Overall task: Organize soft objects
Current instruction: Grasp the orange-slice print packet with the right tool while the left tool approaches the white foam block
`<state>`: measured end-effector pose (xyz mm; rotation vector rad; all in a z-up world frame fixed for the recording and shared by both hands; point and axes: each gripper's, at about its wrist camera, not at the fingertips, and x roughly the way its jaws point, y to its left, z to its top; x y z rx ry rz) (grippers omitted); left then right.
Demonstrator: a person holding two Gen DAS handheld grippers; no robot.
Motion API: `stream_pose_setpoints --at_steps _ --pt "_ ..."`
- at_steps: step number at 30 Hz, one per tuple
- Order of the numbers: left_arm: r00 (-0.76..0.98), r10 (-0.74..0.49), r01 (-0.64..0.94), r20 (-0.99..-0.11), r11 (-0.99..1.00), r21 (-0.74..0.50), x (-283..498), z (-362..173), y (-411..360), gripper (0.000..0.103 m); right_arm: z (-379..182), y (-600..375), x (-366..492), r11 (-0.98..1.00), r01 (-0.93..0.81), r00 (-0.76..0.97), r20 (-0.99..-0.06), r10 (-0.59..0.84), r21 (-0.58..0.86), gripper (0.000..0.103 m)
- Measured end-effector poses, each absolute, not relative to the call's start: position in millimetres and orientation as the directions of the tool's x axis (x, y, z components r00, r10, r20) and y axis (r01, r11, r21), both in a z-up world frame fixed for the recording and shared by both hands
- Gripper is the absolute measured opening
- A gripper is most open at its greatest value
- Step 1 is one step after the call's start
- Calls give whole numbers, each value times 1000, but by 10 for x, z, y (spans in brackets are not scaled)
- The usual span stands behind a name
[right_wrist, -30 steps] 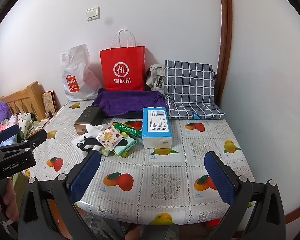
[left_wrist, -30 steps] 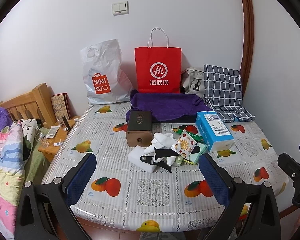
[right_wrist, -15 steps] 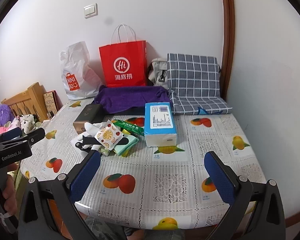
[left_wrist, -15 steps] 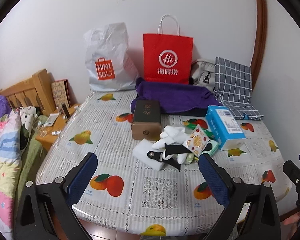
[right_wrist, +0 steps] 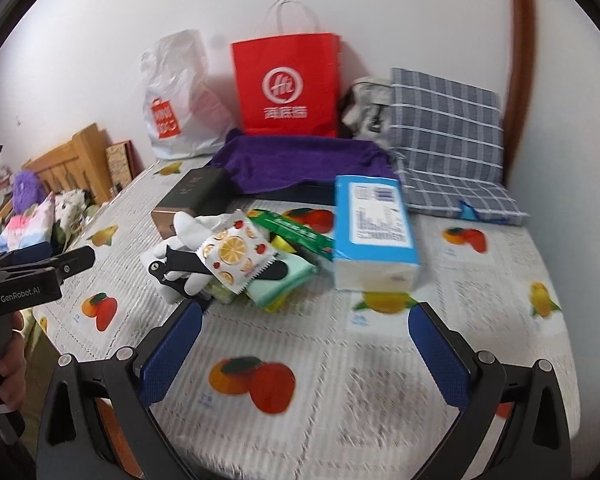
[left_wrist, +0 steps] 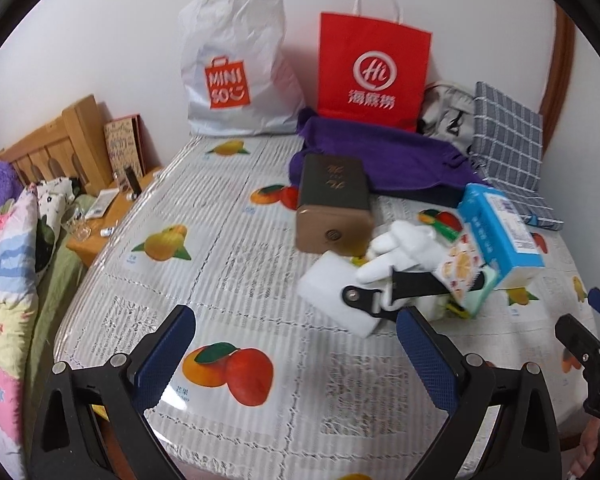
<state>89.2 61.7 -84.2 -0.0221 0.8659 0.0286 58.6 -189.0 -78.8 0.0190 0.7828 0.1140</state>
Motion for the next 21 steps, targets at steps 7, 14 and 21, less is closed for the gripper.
stream_pose_setpoints --at_steps 7,14,21 --pt "602 18 -43 -798 999 -10 1095 -1093 745 101 -1103 -1598 1039 979 -203 684 -714 150 11 102" --pt "583 17 -33 -812 999 -3 1234 -1215 754 101 -1351 -1397 1307 950 -304 677 -718 162 -72 102" --pt "572 11 -18 -820 1000 1 1316 -1296 726 101 -1546 -1228 1427 899 -394 669 -730 138 -192 102"
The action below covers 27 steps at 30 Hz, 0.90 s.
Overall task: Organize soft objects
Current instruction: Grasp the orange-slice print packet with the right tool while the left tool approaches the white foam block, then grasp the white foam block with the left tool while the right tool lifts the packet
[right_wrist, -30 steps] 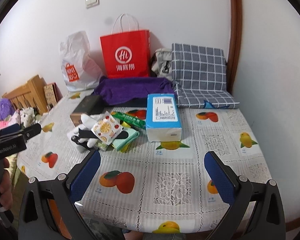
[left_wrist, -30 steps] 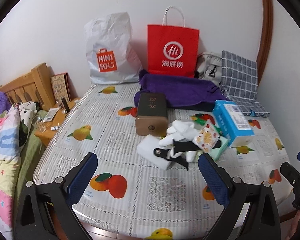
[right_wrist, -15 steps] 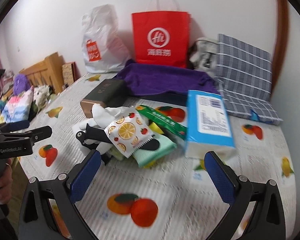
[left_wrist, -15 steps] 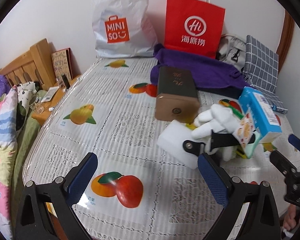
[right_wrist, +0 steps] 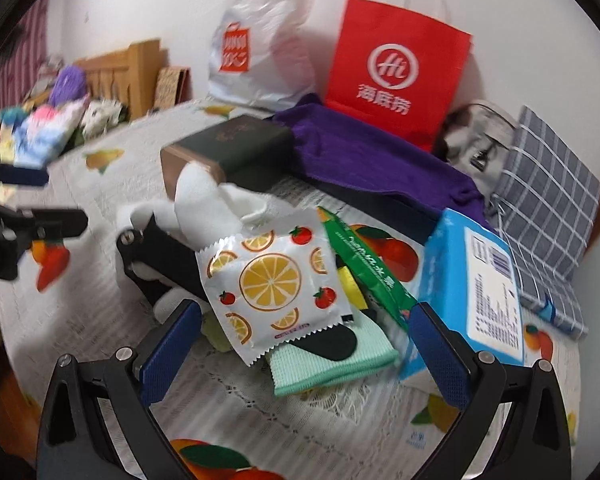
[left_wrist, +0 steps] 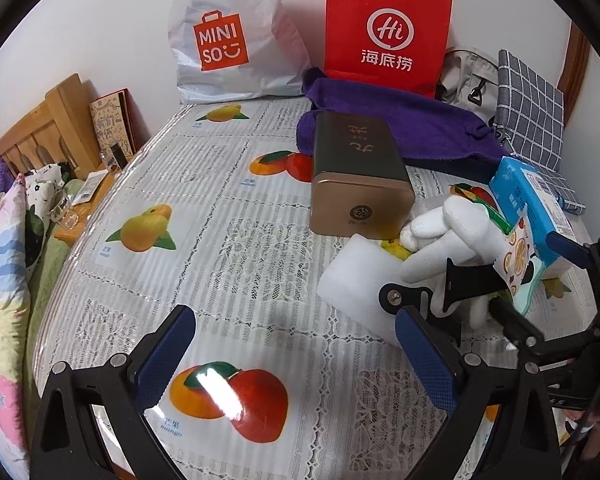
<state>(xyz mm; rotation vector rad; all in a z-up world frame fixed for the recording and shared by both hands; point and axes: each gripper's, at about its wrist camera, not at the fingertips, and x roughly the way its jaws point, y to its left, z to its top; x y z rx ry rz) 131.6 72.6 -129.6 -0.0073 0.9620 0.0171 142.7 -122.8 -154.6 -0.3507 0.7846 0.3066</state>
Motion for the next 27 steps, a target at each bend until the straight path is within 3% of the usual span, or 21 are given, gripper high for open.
stream_pose_setpoints --at_steps 3,10,15,27 --pt "563 9 -20 -827 1000 -3 1357 -1334 734 101 -1556 -1222 1429 890 -410 677 -720 152 -197 98" --pt "555 1 -17 -832 1000 -10 1387 -1353 755 101 -1453 -1302 1408 893 -439 660 -711 245 -100 67" --pt "553 -8 -10 -833 1000 -17 1363 -1344 751 101 -1418 -1334 1355 896 -440 658 -703 271 -66 59" --pt "538 -47 19 -842 999 -44 1312 -1347 669 101 -1242 -1625 1069 931 -364 679 -678 283 24 59"
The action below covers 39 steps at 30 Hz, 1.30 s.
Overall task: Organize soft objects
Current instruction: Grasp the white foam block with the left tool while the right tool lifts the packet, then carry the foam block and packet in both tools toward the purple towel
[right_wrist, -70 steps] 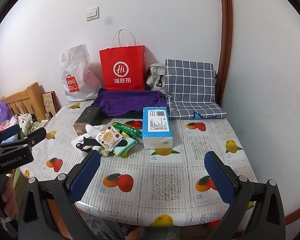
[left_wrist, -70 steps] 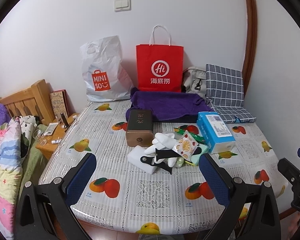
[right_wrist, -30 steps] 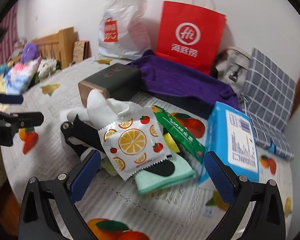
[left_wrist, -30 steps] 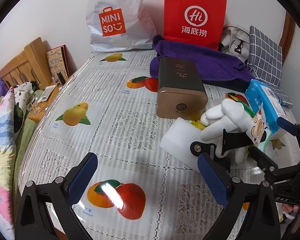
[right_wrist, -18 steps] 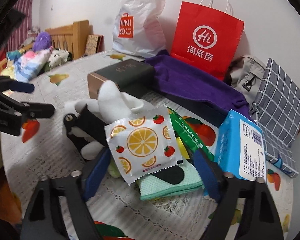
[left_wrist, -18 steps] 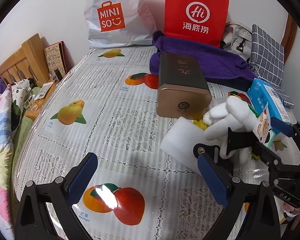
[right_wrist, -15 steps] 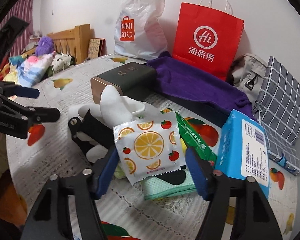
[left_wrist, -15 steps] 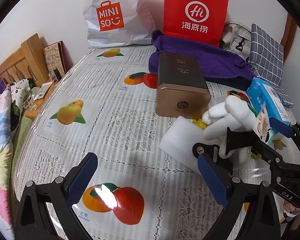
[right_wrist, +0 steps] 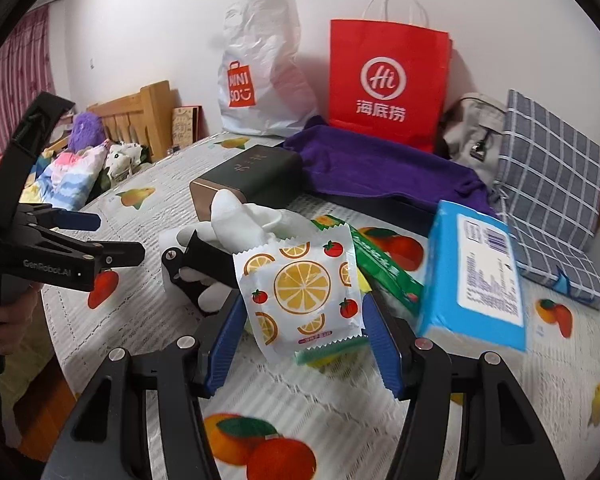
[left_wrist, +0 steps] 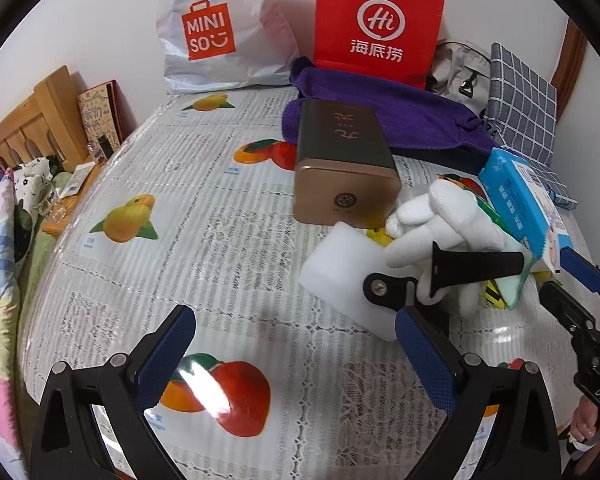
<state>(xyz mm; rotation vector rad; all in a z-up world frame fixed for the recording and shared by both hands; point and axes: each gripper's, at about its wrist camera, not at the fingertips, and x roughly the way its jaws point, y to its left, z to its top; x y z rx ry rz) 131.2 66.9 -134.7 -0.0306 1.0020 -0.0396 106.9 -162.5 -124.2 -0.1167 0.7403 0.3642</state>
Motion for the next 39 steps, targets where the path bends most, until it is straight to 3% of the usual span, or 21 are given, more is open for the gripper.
stream_pose_setpoints --at_steps 7,15,19,24,28,31,32,33,39 --pt "493 -97 73 -865 995 -70 1329 -1480 546 101 -1298 -1990 956 972 -228 664 -722 193 50 59" --pt "491 -60 126 -869 992 3 1366 -1685 327 101 -1425 -2318 860 987 -142 654 -742 149 73 59" --pt "559 21 93 -829 992 88 1441 -1734 302 101 -1509 -2387 863 990 -120 641 -756 135 74 59" --pt "557 -55 107 -829 994 6 1580 -1785 349 103 -1574 -2453 865 992 -105 635 -762 125 75 59" --pt "570 -40 102 -821 995 22 1666 -1812 330 103 -1623 -2467 882 992 -93 625 -771 122 82 59" --pt "585 -53 100 -809 995 7 1683 -1787 350 95 -1647 -2449 893 993 -94 620 -776 119 77 59" --pt "591 -65 101 -804 995 -6 1672 -1772 376 80 -1649 -2445 897 993 -94 619 -776 118 76 59" --pt "591 -66 98 -804 995 -9 1669 -1765 402 75 -1648 -2443 896 993 -94 619 -777 119 77 59" --pt "608 -55 75 -792 997 -11 1534 -1703 596 72 -1614 -2423 844 993 -90 625 -772 118 79 59"
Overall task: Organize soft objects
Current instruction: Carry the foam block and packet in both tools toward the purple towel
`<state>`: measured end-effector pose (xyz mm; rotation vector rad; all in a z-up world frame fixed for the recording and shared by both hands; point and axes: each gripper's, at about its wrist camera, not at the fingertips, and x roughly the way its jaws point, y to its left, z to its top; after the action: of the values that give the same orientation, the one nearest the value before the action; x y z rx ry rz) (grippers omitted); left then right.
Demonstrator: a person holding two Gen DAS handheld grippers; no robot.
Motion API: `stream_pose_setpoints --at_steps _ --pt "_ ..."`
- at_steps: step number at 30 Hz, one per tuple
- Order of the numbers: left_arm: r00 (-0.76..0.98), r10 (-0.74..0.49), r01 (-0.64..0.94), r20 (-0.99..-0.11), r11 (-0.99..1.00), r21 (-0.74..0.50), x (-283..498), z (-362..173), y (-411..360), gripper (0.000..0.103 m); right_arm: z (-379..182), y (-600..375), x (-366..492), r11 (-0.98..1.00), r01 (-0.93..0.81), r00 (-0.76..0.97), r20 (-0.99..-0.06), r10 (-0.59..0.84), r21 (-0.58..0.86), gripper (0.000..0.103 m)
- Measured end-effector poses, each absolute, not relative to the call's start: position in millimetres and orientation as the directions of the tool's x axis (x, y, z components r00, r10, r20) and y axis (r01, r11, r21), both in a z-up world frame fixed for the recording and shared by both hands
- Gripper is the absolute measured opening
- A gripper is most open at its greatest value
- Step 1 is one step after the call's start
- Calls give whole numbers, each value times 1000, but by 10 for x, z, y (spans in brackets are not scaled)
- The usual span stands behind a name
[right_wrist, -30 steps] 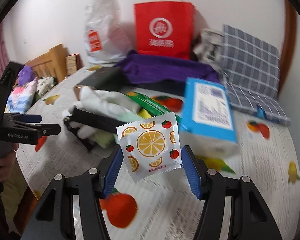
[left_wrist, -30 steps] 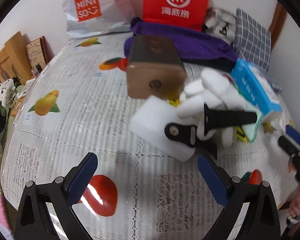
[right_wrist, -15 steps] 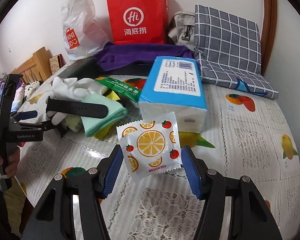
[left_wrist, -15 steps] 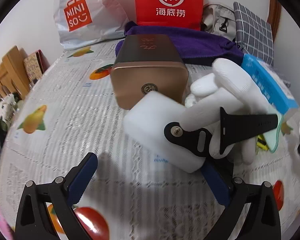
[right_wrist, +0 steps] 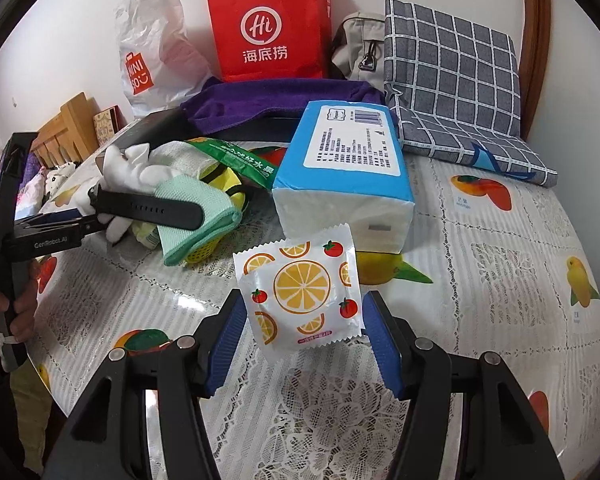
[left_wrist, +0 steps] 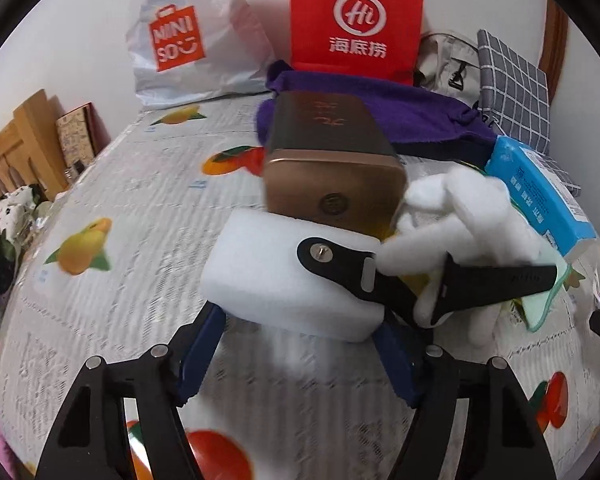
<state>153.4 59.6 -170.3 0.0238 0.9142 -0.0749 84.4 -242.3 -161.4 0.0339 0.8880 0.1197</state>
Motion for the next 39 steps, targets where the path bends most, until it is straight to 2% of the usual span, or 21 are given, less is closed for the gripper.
stream_pose_setpoints --at_steps 3,7,17,39 --pt "612 -48 52 -790 998 -20 1441 -1652 705 72 -1612 -2430 811 993 -80 620 -776 116 84 59" --pt "655 5 40 -755 998 42 1290 -1505 742 72 -1640 -2438 761 994 -54 602 -790 111 98 59" --pt "691 -121 110 -713 992 -61 1121 -1208 722 72 -1657 -2419 649 996 -25 571 -816 87 89 59" --pt "705 -140 94 -695 990 -104 1153 -902 681 72 -1271 -2529 664 995 -1 605 -792 77 96 59"
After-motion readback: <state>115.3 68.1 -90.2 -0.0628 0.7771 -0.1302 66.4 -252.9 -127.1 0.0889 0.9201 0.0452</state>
